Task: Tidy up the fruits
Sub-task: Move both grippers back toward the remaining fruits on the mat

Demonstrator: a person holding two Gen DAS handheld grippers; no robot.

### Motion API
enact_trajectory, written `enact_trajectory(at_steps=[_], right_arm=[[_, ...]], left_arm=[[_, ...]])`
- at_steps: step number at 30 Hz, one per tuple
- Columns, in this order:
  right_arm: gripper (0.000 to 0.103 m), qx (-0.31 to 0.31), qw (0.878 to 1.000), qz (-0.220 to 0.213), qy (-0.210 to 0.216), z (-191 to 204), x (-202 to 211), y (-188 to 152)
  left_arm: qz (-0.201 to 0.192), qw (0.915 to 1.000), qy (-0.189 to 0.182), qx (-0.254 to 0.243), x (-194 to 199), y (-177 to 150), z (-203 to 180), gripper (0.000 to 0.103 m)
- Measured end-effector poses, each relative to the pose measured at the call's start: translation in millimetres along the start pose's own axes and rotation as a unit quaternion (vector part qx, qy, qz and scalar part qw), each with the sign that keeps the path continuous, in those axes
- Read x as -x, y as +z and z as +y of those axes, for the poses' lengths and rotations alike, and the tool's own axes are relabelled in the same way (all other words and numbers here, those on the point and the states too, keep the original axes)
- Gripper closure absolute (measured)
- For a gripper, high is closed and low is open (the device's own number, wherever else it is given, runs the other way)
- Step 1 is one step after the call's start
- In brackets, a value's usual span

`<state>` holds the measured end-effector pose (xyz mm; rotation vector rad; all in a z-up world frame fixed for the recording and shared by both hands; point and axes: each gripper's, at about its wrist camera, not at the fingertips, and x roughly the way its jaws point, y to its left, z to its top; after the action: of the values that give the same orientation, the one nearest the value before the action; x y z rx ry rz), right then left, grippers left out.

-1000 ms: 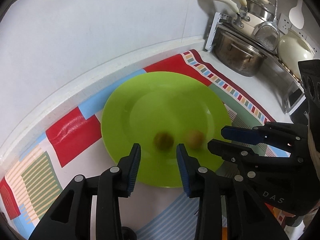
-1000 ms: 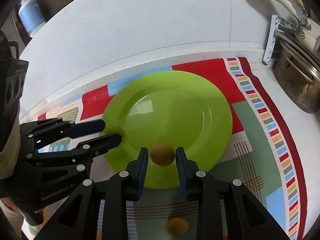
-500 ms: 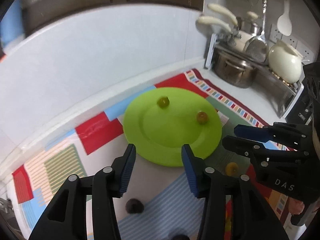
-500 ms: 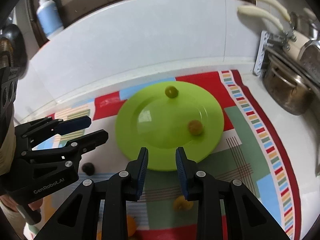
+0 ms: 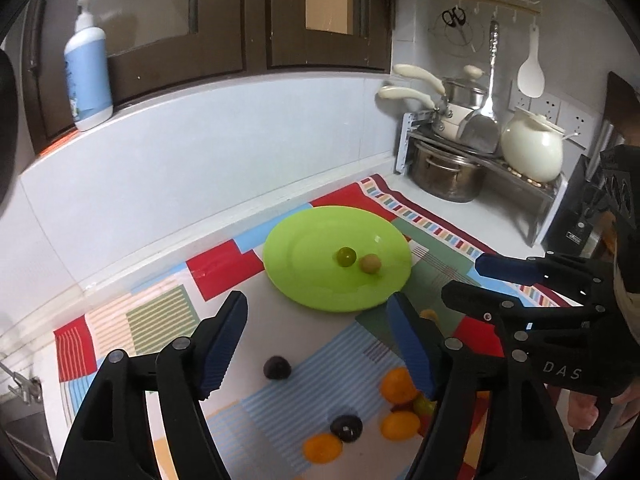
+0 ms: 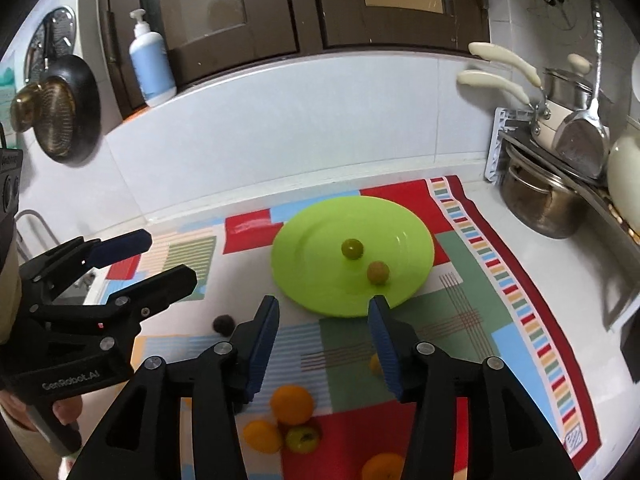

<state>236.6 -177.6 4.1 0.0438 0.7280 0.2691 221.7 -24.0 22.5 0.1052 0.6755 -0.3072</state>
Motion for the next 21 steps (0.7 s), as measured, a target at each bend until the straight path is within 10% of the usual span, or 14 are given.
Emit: enact_trajectory(at_steps=[21], right_arm=[[0.051, 0.057, 0.998, -0.017, -0.02, 46.7, 35.8, -59.6]], left_arm=[[-0.001, 0.9993, 0.028, -0.025, 45.1, -67.9, 5.9, 0.021]])
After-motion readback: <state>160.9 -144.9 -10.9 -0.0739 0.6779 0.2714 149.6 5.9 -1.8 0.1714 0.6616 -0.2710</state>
